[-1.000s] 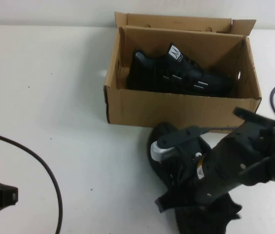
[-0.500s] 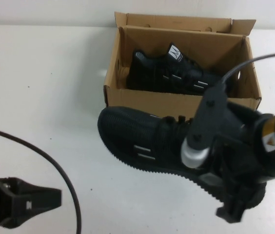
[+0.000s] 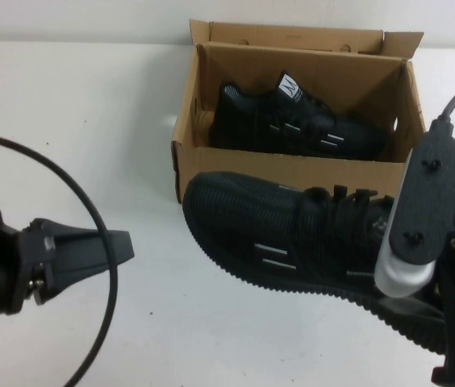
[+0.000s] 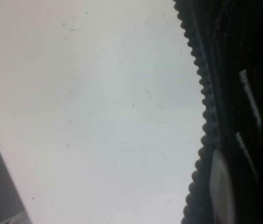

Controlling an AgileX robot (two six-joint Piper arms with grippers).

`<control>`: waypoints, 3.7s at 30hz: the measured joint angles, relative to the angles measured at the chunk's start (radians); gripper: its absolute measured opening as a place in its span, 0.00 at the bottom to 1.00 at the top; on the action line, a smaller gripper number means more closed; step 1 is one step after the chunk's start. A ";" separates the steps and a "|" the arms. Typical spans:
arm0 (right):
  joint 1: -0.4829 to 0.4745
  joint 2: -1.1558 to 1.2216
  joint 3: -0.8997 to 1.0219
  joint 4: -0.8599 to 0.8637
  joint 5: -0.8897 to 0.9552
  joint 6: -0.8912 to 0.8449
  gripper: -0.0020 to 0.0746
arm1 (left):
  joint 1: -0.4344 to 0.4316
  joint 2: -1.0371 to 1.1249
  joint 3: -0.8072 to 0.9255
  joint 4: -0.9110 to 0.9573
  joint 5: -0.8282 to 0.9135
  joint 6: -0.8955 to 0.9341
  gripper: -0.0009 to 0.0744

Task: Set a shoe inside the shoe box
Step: Hand over the shoe

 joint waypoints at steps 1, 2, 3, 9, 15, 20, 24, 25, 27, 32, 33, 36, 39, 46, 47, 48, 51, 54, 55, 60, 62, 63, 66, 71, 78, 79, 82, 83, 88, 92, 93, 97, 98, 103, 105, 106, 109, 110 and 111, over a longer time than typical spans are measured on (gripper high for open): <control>0.000 0.000 0.000 0.007 0.003 0.000 0.02 | 0.000 0.003 0.000 -0.009 -0.004 0.000 0.01; 0.000 0.000 0.000 0.016 0.005 0.000 0.02 | 0.000 0.011 0.000 -0.022 -0.004 -0.002 0.03; 0.000 0.000 0.000 0.023 0.007 0.000 0.02 | 0.000 0.022 0.000 -0.035 0.005 -0.010 0.05; 0.000 0.000 0.000 0.034 0.020 0.000 0.02 | 0.000 0.114 0.000 -0.117 0.086 -0.030 0.36; 0.000 0.000 0.000 0.036 0.030 -0.002 0.02 | 0.000 0.185 0.000 -0.236 0.115 -0.030 0.67; 0.000 0.000 0.000 0.038 0.030 -0.002 0.02 | -0.002 0.233 -0.002 -0.247 0.130 -0.030 0.71; 0.000 0.000 0.000 0.040 0.030 -0.002 0.02 | -0.042 0.277 -0.004 -0.263 0.121 -0.030 0.71; 0.000 0.000 0.000 0.040 0.030 -0.002 0.02 | -0.059 0.287 -0.011 -0.265 0.114 -0.026 0.71; 0.000 0.000 0.000 0.040 0.030 -0.002 0.02 | -0.112 0.316 -0.025 -0.285 0.092 -0.015 0.71; 0.000 0.000 0.000 0.040 0.030 -0.002 0.02 | -0.215 0.390 -0.069 -0.347 0.043 0.031 0.71; 0.000 0.000 0.000 0.040 0.030 -0.002 0.02 | -0.231 0.408 -0.082 -0.350 0.032 0.035 0.71; 0.000 0.000 0.000 0.041 0.039 -0.002 0.02 | -0.265 0.466 -0.126 -0.356 0.016 0.045 0.71; 0.000 0.000 0.000 0.041 0.048 -0.002 0.02 | -0.292 0.518 -0.171 -0.360 0.014 0.053 0.70; 0.000 -0.005 0.000 0.052 0.058 -0.004 0.02 | -0.319 0.600 -0.260 -0.311 0.023 0.104 0.19; 0.000 -0.005 0.000 0.055 0.058 -0.004 0.02 | -0.319 0.601 -0.265 -0.311 0.023 0.104 0.19; 0.000 -0.005 0.000 0.055 0.058 -0.004 0.02 | -0.319 0.601 -0.268 -0.310 0.023 0.104 0.19; 0.000 -0.005 -0.002 0.057 0.058 -0.004 0.02 | -0.319 0.602 -0.271 -0.312 0.023 0.111 0.19; 0.000 -0.005 -0.002 0.060 0.058 0.018 0.02 | -0.319 0.602 -0.271 -0.312 0.023 0.112 0.19; 0.000 -0.005 -0.002 0.060 0.058 0.036 0.02 | -0.319 0.602 -0.271 -0.312 0.023 0.112 0.19; 0.000 -0.005 -0.012 0.037 0.046 0.104 0.26 | -0.319 0.605 -0.271 -0.312 0.025 0.112 0.18; 0.000 -0.005 -0.038 0.016 0.031 0.148 0.49 | -0.319 0.605 -0.271 -0.312 0.028 0.112 0.18; 0.000 -0.005 -0.057 0.009 0.018 0.163 0.62 | -0.319 0.605 -0.271 -0.310 0.029 0.112 0.18; 0.000 -0.005 -0.116 0.009 -0.033 0.178 0.84 | -0.319 0.605 -0.271 -0.296 0.029 0.112 0.18; 0.000 -0.005 -0.221 0.028 -0.132 0.199 0.90 | -0.321 0.607 -0.271 -0.268 0.036 0.115 0.18; 0.000 -0.007 -0.302 0.087 -0.115 0.435 0.91 | -0.321 0.607 -0.271 -0.283 0.034 0.136 0.18; 0.000 -0.007 -0.302 0.091 -0.098 0.507 0.91 | -0.321 0.607 -0.271 -0.293 0.031 0.153 0.18; 0.000 -0.007 -0.300 0.066 -0.057 0.768 0.89 | -0.321 0.607 -0.271 -0.316 -0.008 0.174 0.18; 0.000 -0.007 -0.295 0.044 -0.042 0.835 0.89 | -0.321 0.607 -0.271 -0.319 -0.031 0.178 0.18; 0.000 -0.039 -0.191 -0.054 -0.009 1.119 0.89 | -0.321 0.607 -0.271 -0.322 -0.136 0.184 0.18; 0.000 -0.089 -0.076 -0.059 -0.067 1.281 0.89 | -0.321 0.607 -0.272 -0.322 -0.173 0.182 0.18; 0.000 -0.108 -0.044 -0.059 -0.092 1.327 0.89 | -0.321 0.607 -0.275 -0.322 -0.178 0.180 0.18; 0.000 -0.163 0.084 -0.059 -0.246 1.495 0.89 | -0.321 0.607 -0.280 -0.329 -0.181 0.178 0.18; 0.000 -0.172 0.110 -0.059 -0.285 1.526 0.89 | -0.321 0.607 -0.280 -0.329 -0.180 0.178 0.18; 0.000 -0.190 0.231 -0.061 -0.462 1.668 0.89 | -0.321 0.607 -0.280 -0.329 -0.173 0.176 0.18; 0.000 -0.190 0.258 -0.077 -0.506 1.684 0.89 | -0.321 0.607 -0.280 -0.329 -0.164 0.176 0.18; 0.000 -0.190 0.267 -0.089 -0.523 1.689 0.89 | -0.321 0.607 -0.280 -0.329 -0.157 0.178 0.18; 0.000 -0.188 0.277 -0.127 -0.550 1.693 0.89 | -0.321 0.607 -0.280 -0.329 -0.150 0.184 0.18; 0.000 -0.186 0.277 -0.136 -0.552 1.693 0.89 | -0.321 0.607 -0.280 -0.329 -0.148 0.183 0.18; 0.000 -0.186 0.277 -0.147 -0.558 1.693 0.89 | -0.321 0.607 -0.280 -0.329 -0.148 0.186 0.18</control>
